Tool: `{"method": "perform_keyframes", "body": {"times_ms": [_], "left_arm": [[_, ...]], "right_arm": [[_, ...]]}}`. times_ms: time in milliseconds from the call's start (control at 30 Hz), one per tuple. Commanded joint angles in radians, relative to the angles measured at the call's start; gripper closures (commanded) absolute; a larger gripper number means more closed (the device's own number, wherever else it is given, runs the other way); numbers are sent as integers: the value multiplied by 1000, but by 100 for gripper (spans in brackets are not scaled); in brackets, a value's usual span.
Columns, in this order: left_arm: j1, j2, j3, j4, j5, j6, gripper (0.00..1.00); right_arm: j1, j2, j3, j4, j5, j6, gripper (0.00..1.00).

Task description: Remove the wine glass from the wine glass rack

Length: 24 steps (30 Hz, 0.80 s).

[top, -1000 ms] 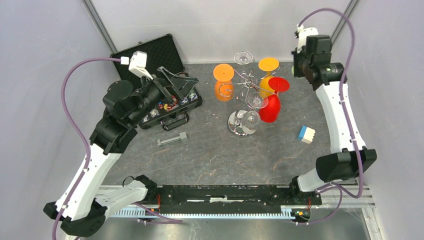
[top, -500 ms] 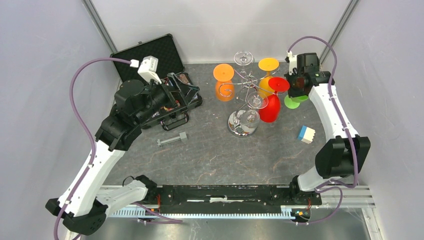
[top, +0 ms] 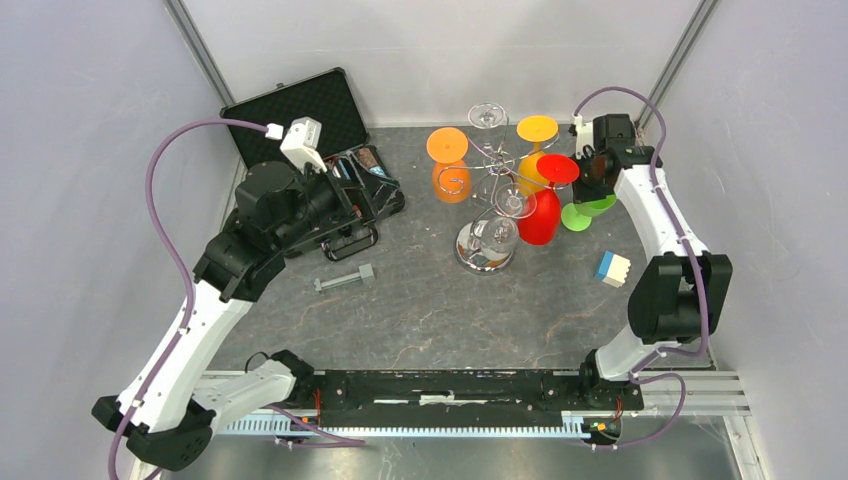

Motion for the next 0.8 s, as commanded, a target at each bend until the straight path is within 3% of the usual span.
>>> {"method": "perform_keyframes", "body": {"times_ms": [0, 200, 500, 633, 767], "left_arm": [[4, 11, 13, 4, -14, 34, 0], [4, 27, 18, 4, -20, 32, 0], [6, 70, 51, 20, -23, 18, 0], [12, 93, 76, 2, -171, 47, 0], [23, 112, 71, 59, -130, 36, 0]], "right_arm": [[0, 17, 28, 33, -37, -1, 95], [0, 19, 47, 48, -12, 15, 74], [0, -2, 162, 56, -11, 60, 62], [0, -89, 154, 110, 5, 71, 47], [0, -228, 58, 218, 133, 145, 36]]}}
